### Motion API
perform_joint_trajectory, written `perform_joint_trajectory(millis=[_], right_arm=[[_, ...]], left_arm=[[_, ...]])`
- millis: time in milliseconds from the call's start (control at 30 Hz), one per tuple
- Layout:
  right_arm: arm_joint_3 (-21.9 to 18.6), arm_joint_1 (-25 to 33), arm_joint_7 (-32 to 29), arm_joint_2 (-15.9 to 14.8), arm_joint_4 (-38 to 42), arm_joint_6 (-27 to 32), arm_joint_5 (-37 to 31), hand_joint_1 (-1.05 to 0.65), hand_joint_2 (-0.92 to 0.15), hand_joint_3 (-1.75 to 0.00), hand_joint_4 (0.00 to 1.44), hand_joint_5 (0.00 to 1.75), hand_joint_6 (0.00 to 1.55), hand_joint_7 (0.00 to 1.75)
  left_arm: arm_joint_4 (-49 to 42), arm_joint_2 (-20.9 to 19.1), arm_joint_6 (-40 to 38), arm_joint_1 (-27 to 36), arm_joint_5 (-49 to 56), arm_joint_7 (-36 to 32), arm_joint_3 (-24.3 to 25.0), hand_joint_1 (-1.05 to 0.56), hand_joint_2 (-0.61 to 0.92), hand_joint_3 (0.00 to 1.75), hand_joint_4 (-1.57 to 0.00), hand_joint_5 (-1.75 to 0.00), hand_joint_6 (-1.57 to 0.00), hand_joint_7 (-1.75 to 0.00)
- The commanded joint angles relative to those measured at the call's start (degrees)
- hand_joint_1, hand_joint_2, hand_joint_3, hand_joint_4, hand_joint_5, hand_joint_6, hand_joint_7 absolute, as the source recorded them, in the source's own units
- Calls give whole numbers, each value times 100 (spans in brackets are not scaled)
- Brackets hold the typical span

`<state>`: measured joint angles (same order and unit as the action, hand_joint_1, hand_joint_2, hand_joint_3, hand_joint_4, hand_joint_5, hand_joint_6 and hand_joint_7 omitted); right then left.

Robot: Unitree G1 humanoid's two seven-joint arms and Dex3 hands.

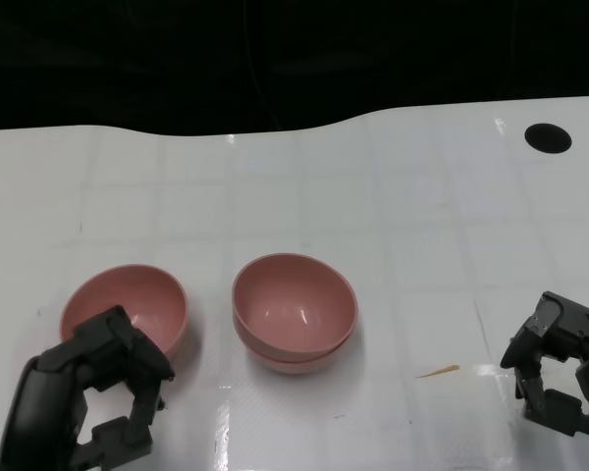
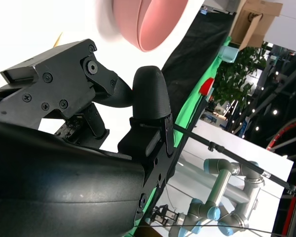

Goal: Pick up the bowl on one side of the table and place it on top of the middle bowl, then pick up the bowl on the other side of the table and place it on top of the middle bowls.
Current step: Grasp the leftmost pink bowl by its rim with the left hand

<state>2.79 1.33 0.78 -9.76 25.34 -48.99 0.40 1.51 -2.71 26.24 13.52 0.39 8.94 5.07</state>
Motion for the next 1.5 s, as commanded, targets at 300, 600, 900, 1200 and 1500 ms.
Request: perform_joint_trajectory(millis=[300,600,900,1200,1500], right_arm=[[-177,45,84,68,316,-386,-283,-16,-58,-108,85,175,72,155],[-256,24,19,98,420,-489,-553,-18,-65,-97,82,175,72,154],[-301,-173,-126,104,859,-853,-859,-19,-68,-93,84,175,72,154],[-251,-185,-231,159,886,-797,-1029,-18,-69,-92,84,175,73,152],[-219,-196,-290,192,897,-824,-1152,-17,-69,-92,84,175,73,152]], left_arm=[[725,-431,230,236,1886,-1074,324,-38,90,13,-72,-60,-87,-30],[2162,-875,-1103,490,4388,-1042,276,-76,92,2,-71,-13,-81,0],[2181,-1486,-2156,-47,5654,-193,-251,-84,84,0,-68,-4,-68,0],[1154,-1792,-2384,-744,5468,-290,-671,-82,84,0,-70,-2,-71,-1],[494,-1827,-2452,-1118,5220,-567,-1019,-80,83,0,-72,-1,-74,-1]])
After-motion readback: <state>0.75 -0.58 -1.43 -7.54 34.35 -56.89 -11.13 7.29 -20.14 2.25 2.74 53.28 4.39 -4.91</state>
